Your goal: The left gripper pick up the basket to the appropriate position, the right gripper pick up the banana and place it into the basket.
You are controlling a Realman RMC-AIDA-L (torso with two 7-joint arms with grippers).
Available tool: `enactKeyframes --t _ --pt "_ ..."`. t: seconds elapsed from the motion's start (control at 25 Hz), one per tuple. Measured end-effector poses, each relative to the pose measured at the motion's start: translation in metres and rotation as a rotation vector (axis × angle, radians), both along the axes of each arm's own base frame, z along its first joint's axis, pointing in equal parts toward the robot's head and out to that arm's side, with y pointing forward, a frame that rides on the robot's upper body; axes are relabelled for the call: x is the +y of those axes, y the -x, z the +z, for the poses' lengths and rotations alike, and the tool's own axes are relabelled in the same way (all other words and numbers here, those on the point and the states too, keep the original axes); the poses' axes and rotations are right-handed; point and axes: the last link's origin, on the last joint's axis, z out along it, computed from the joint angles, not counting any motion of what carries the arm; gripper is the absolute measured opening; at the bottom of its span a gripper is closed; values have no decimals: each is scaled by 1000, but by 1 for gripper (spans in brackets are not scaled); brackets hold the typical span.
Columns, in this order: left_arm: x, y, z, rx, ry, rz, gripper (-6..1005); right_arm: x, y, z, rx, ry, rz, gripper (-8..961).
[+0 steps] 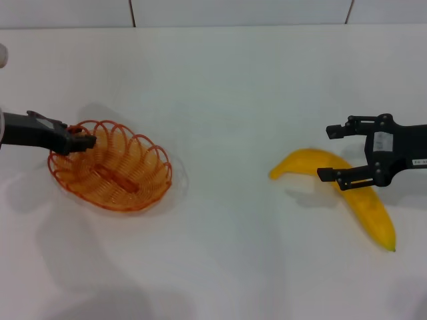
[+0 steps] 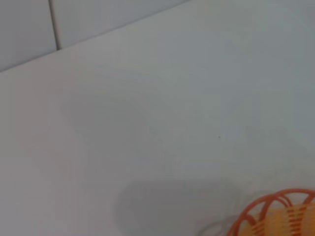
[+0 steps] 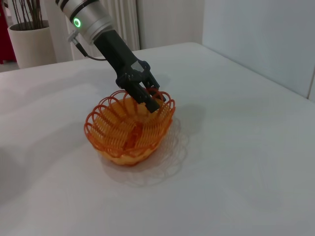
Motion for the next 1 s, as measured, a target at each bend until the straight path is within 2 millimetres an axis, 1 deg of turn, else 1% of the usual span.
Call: enactKeyframes --t 0.16,0.36,0.56,0.84,1.0 --pt "0 0 0 -1 -1 0 421 0 0 0 1 0 -2 842" --pt "1 -2 2 -6 -7 -7 216 0 0 0 2 3 -10 840" --pt "3 -6 3 -37 -20 -18 89 0 0 1 3 2 -11 839" --pt "7 -17 5 -125 -65 -60 87 0 1 1 2 2 -9 837" --pt "6 -21 0 -193 -79 -79 85 0 1 0 0 5 -9 836"
